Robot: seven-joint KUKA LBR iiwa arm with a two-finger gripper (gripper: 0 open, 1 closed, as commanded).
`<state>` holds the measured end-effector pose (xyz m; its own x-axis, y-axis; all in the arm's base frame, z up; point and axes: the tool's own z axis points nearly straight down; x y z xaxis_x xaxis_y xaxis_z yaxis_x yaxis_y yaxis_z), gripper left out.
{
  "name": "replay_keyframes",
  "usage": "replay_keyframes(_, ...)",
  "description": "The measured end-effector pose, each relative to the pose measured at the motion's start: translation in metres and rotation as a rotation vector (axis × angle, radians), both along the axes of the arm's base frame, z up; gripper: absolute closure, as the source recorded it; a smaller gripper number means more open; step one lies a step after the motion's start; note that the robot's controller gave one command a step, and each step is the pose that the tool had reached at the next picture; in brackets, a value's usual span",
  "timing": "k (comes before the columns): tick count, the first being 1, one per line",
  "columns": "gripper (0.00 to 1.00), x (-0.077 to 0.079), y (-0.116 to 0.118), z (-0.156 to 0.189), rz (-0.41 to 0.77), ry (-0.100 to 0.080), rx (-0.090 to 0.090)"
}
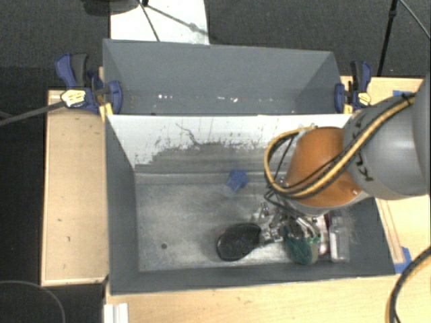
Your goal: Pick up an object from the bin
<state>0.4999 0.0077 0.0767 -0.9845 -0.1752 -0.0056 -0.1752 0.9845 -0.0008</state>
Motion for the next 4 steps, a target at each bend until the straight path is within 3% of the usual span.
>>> replay_keyframes(1, 1.0, -0.013, 0.057, -0.004, 0.346, -0.008, -0.001)
replay_keyframes(2, 1.0, -0.004, 0.067, 0.124, 0.304, -0.006, 0.0)
replay_keyframes(3, 0.0, -0.006, 0.067, 0.12, 0.305, 0.003, -0.001)
replay_keyframes(4, 0.0, 0.034, 0.138, -0.008, 0.385, 0.002, 0.002)
